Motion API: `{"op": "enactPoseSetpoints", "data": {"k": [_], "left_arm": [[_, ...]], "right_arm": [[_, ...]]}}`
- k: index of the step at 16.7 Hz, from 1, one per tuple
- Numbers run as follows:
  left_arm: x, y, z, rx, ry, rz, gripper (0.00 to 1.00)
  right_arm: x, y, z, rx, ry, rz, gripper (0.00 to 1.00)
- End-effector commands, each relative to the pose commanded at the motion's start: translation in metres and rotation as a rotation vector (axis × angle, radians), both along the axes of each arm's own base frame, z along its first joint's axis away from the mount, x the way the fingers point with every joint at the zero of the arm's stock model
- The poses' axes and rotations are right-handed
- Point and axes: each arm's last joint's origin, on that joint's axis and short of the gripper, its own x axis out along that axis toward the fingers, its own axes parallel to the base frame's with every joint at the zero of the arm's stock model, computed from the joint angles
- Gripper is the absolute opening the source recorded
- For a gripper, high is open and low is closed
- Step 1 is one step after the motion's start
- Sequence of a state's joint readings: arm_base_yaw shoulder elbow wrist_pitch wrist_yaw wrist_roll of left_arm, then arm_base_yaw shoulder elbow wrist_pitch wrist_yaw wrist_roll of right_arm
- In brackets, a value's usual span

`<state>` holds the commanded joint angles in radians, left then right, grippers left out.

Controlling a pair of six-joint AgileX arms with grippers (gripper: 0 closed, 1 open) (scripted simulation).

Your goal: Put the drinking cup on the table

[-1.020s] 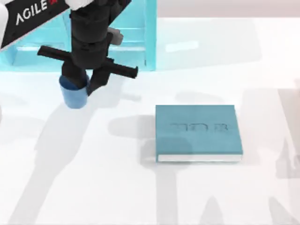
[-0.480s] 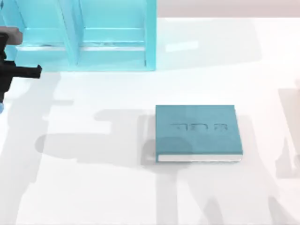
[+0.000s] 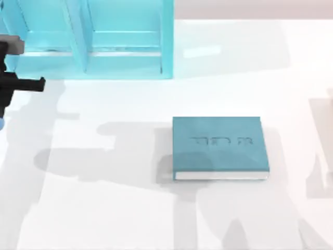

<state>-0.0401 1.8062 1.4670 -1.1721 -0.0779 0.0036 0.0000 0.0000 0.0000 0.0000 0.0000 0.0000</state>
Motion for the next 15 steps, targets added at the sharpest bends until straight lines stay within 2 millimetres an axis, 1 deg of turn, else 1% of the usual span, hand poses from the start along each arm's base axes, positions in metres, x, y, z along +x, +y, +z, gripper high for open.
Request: {"op": "enactPoseSetpoints", "data": {"k": [7,11,15], "left_arm": [[0.002,0.010,-0.049,-0.003,-0.016,0.003,0.00],[0.002,0.011,-0.051,-0.003,-0.012,0.003,0.00],[0.002,0.011,-0.051,-0.003,-0.012,0.003,0.30]], "right_arm": [[0.000,0.000,0.000,0.000,0.000,0.000,1.00],[0.000,0.000,0.000,0.000,0.000,0.000,1.00],[0.000,0.000,0.000,0.000,0.000,0.000,1.00]]}}
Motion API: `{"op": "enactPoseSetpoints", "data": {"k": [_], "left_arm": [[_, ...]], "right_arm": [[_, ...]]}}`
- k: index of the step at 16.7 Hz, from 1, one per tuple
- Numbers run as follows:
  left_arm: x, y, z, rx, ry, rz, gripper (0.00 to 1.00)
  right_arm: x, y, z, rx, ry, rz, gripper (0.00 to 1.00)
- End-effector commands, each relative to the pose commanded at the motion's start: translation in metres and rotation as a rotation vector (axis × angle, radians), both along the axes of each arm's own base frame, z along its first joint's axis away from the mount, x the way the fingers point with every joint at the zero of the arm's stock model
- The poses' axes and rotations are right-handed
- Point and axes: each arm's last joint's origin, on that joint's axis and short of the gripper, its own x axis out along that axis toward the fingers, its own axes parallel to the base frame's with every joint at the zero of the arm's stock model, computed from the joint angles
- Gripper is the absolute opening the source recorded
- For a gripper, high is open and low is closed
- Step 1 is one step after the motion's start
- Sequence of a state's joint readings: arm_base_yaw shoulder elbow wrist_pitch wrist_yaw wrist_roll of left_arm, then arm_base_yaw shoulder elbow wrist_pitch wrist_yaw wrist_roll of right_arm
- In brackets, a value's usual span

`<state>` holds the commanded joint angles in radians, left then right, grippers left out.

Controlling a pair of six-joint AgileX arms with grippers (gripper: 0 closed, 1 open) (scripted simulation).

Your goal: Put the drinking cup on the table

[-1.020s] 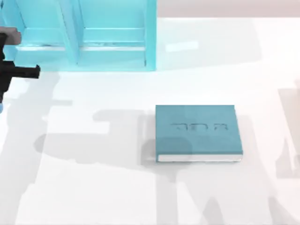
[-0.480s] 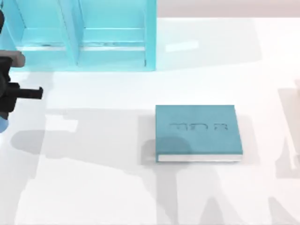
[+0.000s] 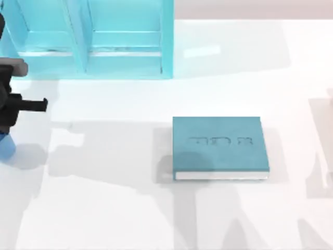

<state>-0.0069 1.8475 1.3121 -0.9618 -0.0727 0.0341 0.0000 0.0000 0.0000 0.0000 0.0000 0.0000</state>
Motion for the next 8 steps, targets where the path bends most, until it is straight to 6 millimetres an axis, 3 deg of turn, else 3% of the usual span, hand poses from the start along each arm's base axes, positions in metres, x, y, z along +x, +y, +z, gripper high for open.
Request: {"op": "enactPoseSetpoints", "data": {"k": [8], "left_arm": [[0.0000,0.0000,0.0000,0.000,0.000,0.000,0.90]], "right_arm": [[0.0000,0.0000,0.0000,0.000,0.000,0.000,1.00]]}}
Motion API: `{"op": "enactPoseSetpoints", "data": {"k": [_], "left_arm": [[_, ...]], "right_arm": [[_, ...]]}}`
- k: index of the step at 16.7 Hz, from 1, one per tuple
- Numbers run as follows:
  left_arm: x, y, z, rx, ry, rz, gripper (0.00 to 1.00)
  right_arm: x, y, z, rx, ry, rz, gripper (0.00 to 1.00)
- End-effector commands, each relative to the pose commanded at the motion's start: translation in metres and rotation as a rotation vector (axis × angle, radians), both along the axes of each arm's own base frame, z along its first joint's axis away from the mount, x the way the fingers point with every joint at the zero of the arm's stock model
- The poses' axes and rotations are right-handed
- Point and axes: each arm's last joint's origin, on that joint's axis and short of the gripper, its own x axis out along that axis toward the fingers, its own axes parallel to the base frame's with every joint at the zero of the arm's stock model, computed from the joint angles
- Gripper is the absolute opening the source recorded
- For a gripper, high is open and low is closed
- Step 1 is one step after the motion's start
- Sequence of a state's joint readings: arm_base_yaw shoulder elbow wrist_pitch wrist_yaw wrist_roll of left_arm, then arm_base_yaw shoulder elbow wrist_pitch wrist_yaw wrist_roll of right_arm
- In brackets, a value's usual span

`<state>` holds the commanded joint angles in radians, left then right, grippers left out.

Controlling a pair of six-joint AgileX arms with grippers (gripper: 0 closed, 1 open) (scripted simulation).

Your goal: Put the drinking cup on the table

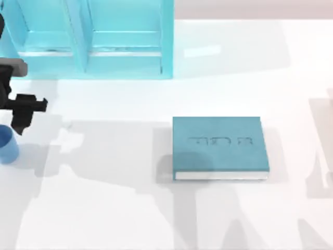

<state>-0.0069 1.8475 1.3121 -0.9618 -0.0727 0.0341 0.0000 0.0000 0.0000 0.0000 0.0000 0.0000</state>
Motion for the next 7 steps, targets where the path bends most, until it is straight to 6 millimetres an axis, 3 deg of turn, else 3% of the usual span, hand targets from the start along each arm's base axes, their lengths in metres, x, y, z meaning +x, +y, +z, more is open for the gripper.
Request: {"op": "enactPoseSetpoints", "data": {"k": [2,7], "left_arm": [[0.0000,0.0000,0.0000,0.000,0.000,0.000,1.00],[0.0000,0.0000,0.0000,0.000,0.000,0.000,1.00]], "right_arm": [[0.0000,0.0000,0.0000,0.000,0.000,0.000,1.00],[0.0000,0.0000,0.0000,0.000,0.000,0.000,1.00]]}}
